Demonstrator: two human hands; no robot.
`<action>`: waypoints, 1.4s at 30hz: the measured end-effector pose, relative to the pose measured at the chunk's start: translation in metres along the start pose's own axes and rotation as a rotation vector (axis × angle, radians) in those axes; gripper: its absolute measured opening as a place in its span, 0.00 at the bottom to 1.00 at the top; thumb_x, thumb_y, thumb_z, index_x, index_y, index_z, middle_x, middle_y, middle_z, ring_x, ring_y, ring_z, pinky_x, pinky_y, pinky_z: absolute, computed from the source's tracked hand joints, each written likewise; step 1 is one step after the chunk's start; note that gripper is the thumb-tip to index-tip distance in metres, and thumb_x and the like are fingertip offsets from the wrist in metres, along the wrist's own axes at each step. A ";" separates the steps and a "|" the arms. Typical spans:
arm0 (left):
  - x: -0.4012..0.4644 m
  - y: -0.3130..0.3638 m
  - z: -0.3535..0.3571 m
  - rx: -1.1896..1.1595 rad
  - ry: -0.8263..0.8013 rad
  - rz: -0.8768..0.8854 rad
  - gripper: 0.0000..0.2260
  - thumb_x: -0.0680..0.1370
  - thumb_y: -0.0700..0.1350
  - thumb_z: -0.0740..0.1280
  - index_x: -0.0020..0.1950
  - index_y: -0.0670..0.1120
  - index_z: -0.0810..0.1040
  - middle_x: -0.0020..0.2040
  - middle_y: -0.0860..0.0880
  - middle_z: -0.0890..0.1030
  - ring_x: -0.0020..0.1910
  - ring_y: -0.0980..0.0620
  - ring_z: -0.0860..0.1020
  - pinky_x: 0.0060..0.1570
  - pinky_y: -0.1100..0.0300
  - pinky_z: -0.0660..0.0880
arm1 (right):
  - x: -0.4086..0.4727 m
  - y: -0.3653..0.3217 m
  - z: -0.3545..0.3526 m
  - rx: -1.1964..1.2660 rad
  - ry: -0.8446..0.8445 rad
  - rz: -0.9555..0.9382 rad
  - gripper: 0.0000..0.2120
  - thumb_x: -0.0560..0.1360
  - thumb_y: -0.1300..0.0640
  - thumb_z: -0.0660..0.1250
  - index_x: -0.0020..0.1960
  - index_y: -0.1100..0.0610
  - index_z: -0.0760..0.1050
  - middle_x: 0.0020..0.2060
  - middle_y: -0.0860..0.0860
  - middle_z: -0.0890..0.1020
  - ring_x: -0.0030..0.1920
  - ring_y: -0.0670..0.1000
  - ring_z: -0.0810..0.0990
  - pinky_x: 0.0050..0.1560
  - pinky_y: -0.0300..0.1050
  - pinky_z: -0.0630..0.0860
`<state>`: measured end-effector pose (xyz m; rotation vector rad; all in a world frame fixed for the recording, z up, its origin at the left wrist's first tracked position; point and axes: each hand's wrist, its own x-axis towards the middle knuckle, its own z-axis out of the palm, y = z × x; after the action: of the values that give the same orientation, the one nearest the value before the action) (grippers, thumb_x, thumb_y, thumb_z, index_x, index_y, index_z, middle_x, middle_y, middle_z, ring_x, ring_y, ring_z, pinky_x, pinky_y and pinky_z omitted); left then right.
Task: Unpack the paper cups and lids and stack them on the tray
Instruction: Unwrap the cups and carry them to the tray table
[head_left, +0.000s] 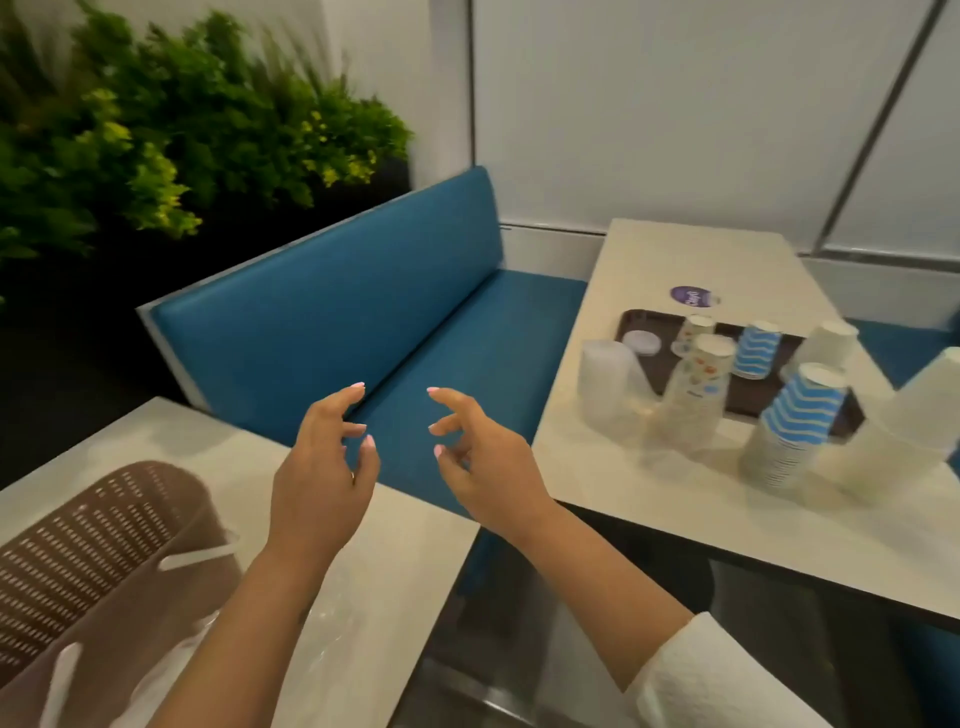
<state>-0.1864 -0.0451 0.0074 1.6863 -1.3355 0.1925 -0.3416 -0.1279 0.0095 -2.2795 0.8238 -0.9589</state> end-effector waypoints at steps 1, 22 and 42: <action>0.004 0.010 0.010 -0.030 -0.018 0.006 0.21 0.76 0.36 0.66 0.67 0.49 0.69 0.63 0.57 0.72 0.48 0.60 0.77 0.43 0.60 0.75 | -0.002 0.006 -0.013 -0.005 0.031 0.012 0.26 0.75 0.60 0.64 0.70 0.44 0.63 0.50 0.40 0.80 0.34 0.43 0.76 0.43 0.38 0.75; 0.026 0.138 0.213 -0.194 -0.341 -0.048 0.24 0.77 0.41 0.66 0.71 0.54 0.63 0.64 0.65 0.65 0.53 0.65 0.74 0.51 0.61 0.76 | 0.054 0.204 -0.224 -0.473 0.009 0.504 0.29 0.75 0.55 0.68 0.73 0.49 0.61 0.77 0.55 0.51 0.75 0.59 0.52 0.70 0.53 0.60; 0.007 0.146 0.326 -0.323 -0.761 -0.723 0.18 0.80 0.46 0.62 0.70 0.46 0.66 0.67 0.50 0.71 0.59 0.51 0.74 0.59 0.54 0.74 | 0.059 0.241 -0.239 -0.525 -0.298 0.457 0.20 0.77 0.52 0.61 0.69 0.47 0.69 0.62 0.56 0.73 0.60 0.59 0.75 0.59 0.50 0.70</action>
<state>-0.4367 -0.2844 -0.0828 1.9039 -1.0710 -1.1147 -0.5682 -0.3866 0.0216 -2.3955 1.5028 -0.2011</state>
